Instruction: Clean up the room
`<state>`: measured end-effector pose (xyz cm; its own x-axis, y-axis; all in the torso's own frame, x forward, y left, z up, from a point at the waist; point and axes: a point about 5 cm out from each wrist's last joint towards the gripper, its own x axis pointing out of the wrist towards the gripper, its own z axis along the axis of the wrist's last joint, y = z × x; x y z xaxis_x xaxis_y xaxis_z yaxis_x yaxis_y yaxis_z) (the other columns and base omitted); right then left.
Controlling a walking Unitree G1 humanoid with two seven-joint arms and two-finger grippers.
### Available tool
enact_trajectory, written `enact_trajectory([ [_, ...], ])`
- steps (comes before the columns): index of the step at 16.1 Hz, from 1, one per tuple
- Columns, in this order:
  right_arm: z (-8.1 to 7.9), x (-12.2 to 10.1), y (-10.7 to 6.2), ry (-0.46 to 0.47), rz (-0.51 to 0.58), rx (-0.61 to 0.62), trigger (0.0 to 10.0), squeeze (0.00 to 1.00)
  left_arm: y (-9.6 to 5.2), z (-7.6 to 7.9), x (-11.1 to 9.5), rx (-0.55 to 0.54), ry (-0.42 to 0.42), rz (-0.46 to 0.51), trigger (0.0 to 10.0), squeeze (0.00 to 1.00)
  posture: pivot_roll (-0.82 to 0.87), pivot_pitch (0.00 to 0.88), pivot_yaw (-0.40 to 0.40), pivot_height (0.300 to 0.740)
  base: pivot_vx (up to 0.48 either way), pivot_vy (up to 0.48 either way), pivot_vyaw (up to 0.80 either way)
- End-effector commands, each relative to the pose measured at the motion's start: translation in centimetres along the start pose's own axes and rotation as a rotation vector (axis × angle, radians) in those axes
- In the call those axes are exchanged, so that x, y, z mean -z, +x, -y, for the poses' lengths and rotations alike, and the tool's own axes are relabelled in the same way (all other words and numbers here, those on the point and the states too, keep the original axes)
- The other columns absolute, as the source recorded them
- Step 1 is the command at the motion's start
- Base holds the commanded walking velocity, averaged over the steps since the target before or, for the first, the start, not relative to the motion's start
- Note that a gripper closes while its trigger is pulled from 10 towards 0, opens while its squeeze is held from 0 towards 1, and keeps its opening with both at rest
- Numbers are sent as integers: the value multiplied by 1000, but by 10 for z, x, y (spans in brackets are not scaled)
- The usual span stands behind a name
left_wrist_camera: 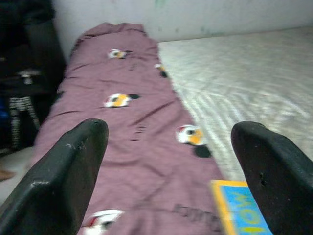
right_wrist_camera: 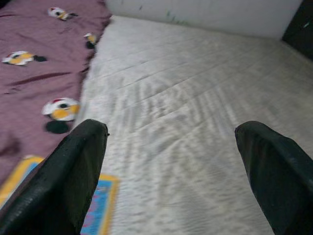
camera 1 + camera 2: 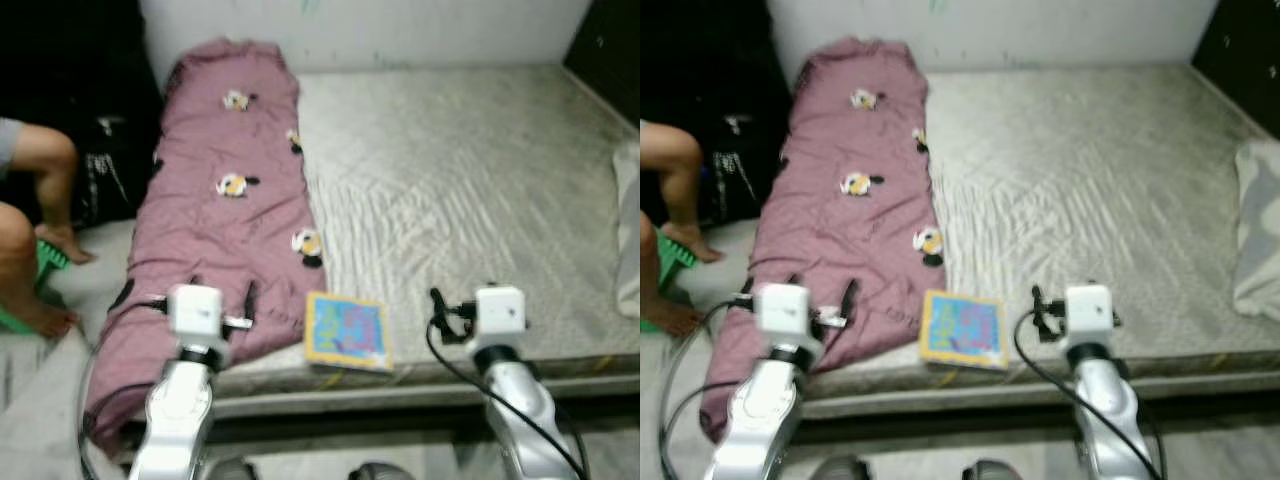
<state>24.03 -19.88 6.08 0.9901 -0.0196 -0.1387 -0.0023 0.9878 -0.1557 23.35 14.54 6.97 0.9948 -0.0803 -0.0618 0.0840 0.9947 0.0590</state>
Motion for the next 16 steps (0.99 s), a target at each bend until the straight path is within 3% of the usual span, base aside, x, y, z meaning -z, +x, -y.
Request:
enact_trajectory([
  [1, -5, -6, 2, -2, 25, -18, 10000, 0, -2, -8, 2, -17, 26, -12, 10000, 0, -42, 62, -8, 740, 0, -337, 0],
  [4, -5, -6, 1, -3, 24, -16, 10000, 0, -2, -7, 2, -11, 23, -13, 10000, 0, -45, 64, -7, 740, 0, -335, 542],
  [7, -4, -5, 0, -9, 18, -18, 10000, 0, -1, -6, 2, -7, 23, -12, 10000, 0, -47, 65, -8, 740, 0, -334, 0],
  [11, -4, -5, 1, -5, 20, -25, 10000, 0, -1, -5, 2, -5, 21, -12, 10000, 0, -47, 64, -9, 740, 0, -336, 655],
  [16, -4, -5, 1, -7, 17, -23, 10000, 0, 0, -5, 2, 0, 21, -11, 10000, 0, -48, 63, -9, 740, 0, -335, 0],
])
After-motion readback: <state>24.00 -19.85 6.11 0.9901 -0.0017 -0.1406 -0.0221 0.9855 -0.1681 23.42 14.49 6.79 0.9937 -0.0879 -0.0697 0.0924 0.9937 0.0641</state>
